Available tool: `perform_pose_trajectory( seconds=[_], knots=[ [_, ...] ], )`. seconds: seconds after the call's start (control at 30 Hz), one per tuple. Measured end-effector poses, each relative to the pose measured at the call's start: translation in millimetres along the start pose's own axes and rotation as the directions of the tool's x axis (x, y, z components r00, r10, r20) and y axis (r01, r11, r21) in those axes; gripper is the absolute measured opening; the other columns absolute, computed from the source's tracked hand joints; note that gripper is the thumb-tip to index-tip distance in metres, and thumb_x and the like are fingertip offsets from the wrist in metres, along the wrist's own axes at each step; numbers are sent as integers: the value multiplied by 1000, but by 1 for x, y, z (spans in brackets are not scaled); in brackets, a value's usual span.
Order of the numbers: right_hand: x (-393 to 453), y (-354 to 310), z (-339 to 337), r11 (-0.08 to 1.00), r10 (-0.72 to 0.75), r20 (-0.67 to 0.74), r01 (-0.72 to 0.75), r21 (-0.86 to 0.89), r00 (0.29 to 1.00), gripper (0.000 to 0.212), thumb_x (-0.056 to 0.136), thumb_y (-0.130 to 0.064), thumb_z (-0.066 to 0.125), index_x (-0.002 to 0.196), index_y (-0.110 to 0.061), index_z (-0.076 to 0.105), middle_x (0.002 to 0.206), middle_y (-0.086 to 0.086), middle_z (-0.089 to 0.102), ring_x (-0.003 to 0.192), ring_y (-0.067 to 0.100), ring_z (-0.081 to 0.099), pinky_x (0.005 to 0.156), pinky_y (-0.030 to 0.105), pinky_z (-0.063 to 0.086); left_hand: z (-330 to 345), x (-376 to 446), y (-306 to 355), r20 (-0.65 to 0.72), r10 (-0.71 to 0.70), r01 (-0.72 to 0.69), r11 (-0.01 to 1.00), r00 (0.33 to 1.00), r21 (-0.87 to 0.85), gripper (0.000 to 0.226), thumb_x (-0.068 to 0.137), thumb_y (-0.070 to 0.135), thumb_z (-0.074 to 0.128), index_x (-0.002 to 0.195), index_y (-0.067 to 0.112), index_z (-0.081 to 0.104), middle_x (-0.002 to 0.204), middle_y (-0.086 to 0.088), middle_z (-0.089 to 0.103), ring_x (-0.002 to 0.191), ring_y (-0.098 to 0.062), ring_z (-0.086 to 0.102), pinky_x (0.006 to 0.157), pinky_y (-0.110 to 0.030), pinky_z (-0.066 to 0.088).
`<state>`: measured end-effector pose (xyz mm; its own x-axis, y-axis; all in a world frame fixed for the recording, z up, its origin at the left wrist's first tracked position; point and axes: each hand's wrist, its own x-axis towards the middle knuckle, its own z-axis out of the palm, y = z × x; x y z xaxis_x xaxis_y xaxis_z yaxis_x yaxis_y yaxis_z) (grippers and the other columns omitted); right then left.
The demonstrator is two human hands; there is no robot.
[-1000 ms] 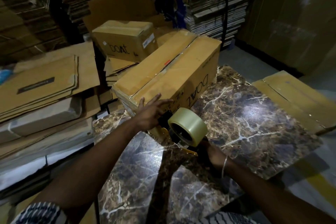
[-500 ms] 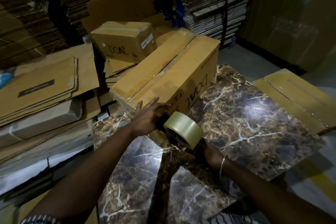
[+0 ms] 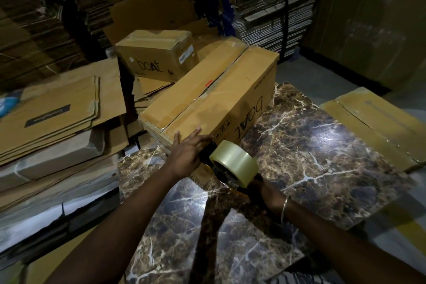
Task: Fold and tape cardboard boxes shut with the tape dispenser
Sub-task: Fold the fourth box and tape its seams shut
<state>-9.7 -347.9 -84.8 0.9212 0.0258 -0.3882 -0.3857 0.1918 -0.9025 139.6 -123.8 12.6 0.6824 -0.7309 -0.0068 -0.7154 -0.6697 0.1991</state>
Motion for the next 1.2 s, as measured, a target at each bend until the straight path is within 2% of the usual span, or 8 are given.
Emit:
perform_pose_trajectory(
  seconds=[0.07,0.23,0.37,0.43,0.6,0.87,1.0,1.2],
  knots=[
    [4,4,-3,999,-7,35,5,47,999,49,75,-55,81,117,-31,74,115,4,74,112,27,68,95,41,53,7,-2,-6,-96,10,-14,999,995,-45,39,84,2,61,116,21,76,155,5,43,149,-17,15,108,-76,1],
    [0,-12,2,999,21,51,-23,40,998,15,105,-20,48,112,-15,60,69,-10,74,60,-1,67,56,13,49,9,-2,-4,-132,-14,11,1000,991,-26,36,78,-1,69,110,17,77,155,-8,41,148,-24,26,106,-78,4],
    [4,-12,-2,1000,-2,-108,2,5,994,24,102,-38,55,108,-19,69,99,27,72,97,54,65,89,57,51,0,1,-3,-30,-66,65,997,997,-42,10,83,12,74,88,20,79,159,0,32,151,-18,21,113,-74,6],
    [1,-16,-11,999,41,-187,-36,29,982,29,100,-45,56,108,-19,68,104,49,56,86,70,46,83,72,43,2,2,-6,-24,-74,73,997,997,-28,6,84,17,74,85,19,79,159,2,32,150,-17,24,113,-70,13],
    [6,-22,-42,995,-3,-177,-15,-99,984,84,77,-80,49,97,0,67,65,31,56,53,26,47,54,38,31,-5,10,-2,-10,-57,58,984,998,166,20,80,32,67,93,26,80,156,-1,36,143,-27,36,99,-56,32],
    [13,-28,-49,998,-3,-135,11,66,991,48,98,-55,46,98,-9,62,58,17,39,37,21,27,38,23,24,-33,44,2,260,47,-175,851,964,494,49,86,54,50,130,36,64,157,-2,15,134,-29,23,103,-64,31],
    [15,-29,-52,995,10,-108,0,96,994,67,93,-60,49,101,6,54,56,17,39,36,24,28,37,26,25,-30,61,-9,381,149,-318,845,913,430,33,78,44,58,107,38,74,166,8,-10,150,-29,-5,109,-78,0],
    [14,-39,-50,984,81,-160,-54,170,984,57,103,-51,38,71,-7,54,49,11,36,32,22,26,36,22,24,-19,61,-21,358,138,-250,925,923,288,49,69,34,69,117,44,67,165,10,-19,152,-24,-15,113,-75,1]
  ],
)
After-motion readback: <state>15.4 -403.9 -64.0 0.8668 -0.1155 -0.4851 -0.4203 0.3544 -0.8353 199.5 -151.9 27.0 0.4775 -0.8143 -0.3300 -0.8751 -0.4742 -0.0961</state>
